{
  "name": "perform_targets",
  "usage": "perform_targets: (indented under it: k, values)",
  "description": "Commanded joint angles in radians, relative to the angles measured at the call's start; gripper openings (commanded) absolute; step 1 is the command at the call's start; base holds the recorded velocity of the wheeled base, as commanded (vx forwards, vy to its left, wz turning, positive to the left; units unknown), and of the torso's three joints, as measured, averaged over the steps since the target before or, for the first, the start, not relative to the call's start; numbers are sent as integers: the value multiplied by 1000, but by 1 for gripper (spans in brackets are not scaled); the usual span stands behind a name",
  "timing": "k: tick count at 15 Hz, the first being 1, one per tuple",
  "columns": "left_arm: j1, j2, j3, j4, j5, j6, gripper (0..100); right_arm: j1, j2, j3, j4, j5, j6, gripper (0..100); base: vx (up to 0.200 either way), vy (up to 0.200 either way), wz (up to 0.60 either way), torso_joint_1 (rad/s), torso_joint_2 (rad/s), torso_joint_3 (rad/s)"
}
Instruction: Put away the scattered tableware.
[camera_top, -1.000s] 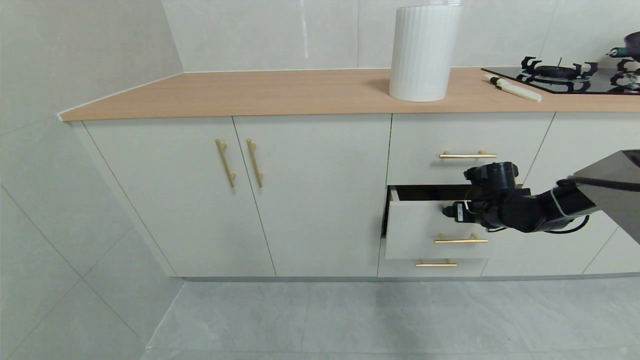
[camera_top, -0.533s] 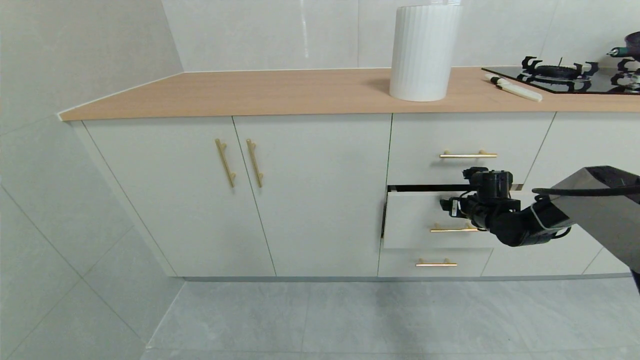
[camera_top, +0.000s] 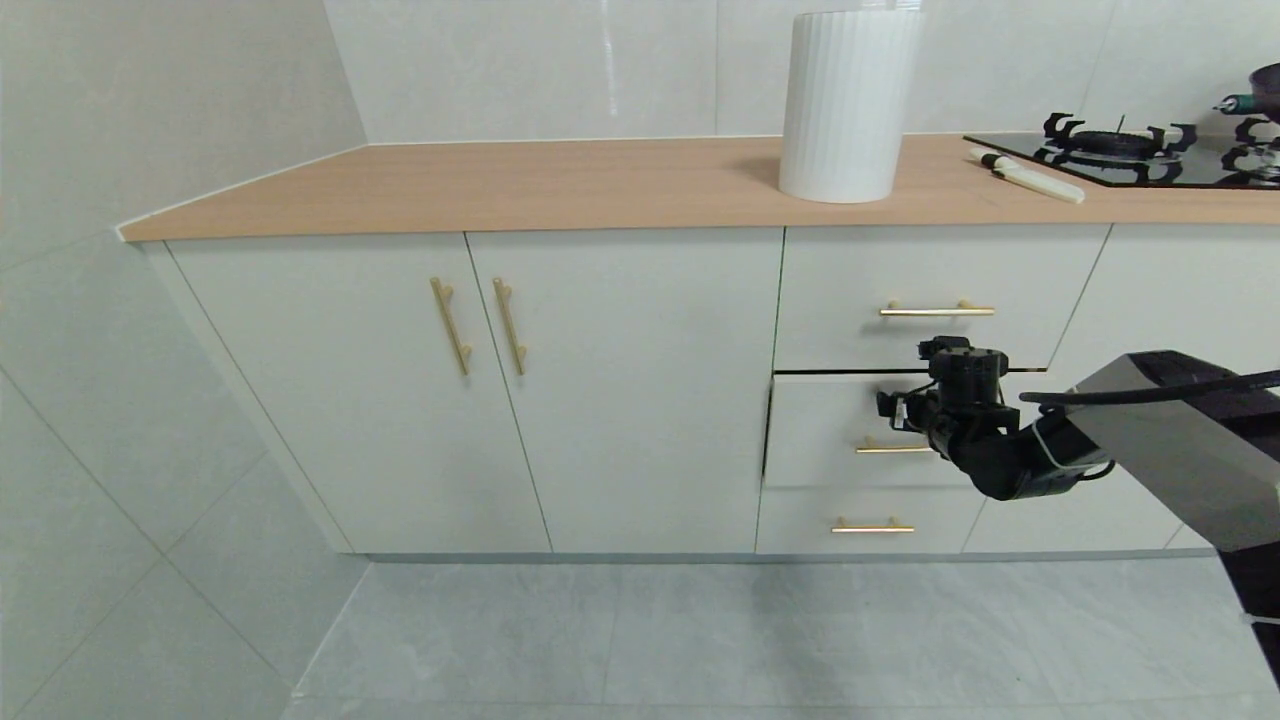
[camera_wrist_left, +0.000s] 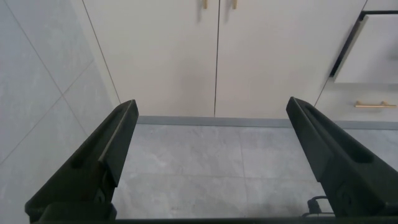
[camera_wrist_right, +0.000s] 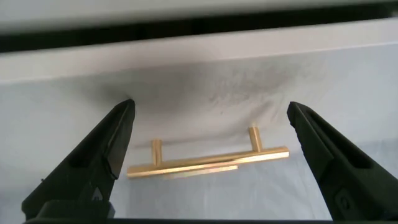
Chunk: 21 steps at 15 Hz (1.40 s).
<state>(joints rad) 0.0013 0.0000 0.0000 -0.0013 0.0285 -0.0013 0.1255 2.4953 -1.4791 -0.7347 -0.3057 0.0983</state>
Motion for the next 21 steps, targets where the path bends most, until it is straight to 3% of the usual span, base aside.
perform_targets:
  k: [1, 17, 19, 21]
  values:
    - [0, 0, 0, 0, 1, 0, 100, -1, 28, -23, -2, -4, 0, 100, 0, 0, 0, 0, 0, 0]
    - [0, 0, 0, -2, 1, 0, 100, -21, 43, -87, -2, -42, 27, 100, 0, 0, 0, 0, 0, 0]
    - [0, 2, 0, 0, 1, 0, 100, -24, -4, -36, -2, -47, 29, 100, 0, 0, 0, 0, 0, 0]
    - [0, 2, 0, 0, 1, 0, 100, -27, -147, 115, -19, -49, 70, 100, 0, 0, 0, 0, 0, 0]
